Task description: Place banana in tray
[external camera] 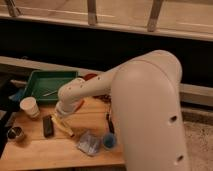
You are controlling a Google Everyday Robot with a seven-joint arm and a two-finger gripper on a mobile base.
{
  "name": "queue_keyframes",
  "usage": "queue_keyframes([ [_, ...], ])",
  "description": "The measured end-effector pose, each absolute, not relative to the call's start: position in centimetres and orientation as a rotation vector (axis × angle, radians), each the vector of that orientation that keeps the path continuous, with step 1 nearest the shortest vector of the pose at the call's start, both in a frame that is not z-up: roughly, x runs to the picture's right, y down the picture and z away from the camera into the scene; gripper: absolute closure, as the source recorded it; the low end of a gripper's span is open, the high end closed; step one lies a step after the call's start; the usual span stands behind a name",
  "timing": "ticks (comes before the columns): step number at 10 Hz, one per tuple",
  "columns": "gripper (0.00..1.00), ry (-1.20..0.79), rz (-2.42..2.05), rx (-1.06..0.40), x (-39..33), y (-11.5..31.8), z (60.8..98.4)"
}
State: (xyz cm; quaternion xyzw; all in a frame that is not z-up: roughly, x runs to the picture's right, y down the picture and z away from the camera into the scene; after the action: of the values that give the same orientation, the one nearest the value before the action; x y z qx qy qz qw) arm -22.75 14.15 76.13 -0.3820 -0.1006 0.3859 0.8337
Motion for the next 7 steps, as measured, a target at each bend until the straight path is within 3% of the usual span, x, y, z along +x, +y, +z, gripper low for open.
queue_keyframes([
  [5,1.00,-0.385,0.924,-0.682,-22.6,3.3,73.4],
  [7,1.00,-0.396,0.929,-0.676,-23.0,2.6,73.4],
])
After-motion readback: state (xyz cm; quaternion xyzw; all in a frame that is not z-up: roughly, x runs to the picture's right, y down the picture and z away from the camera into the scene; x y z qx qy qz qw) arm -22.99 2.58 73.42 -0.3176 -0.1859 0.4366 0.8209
